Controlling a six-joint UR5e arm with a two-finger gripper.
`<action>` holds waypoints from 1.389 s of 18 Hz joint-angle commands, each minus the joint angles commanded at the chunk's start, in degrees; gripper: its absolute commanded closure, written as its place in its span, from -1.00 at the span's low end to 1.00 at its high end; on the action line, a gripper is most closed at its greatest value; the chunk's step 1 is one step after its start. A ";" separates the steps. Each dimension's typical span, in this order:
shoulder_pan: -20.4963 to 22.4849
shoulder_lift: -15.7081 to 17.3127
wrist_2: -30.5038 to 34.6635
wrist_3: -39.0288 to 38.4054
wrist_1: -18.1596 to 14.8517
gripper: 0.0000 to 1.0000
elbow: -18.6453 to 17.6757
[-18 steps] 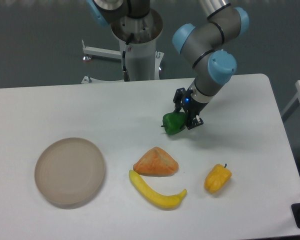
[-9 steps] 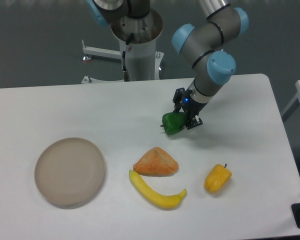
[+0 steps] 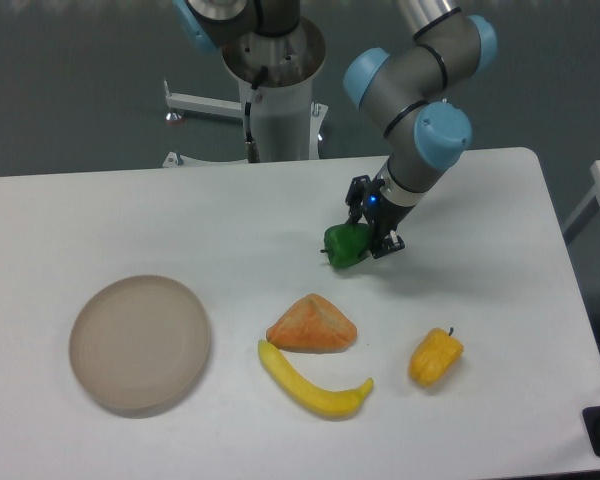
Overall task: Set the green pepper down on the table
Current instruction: 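Hold the green pepper on the table and open the gripper, then raise the open gripper away from the green pepper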
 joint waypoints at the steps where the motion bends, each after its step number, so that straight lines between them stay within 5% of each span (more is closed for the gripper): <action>1: 0.00 0.00 0.00 0.00 0.00 -0.64 0.09; 5: 0.09 0.09 0.09 -0.26 0.00 -0.99 0.70; 10: 0.44 1.23 0.18 -1.05 0.00 -1.00 1.67; 18: 0.35 1.23 2.54 -6.40 0.09 -1.00 10.09; 25: -0.09 -0.61 8.35 -11.24 3.87 -1.00 14.41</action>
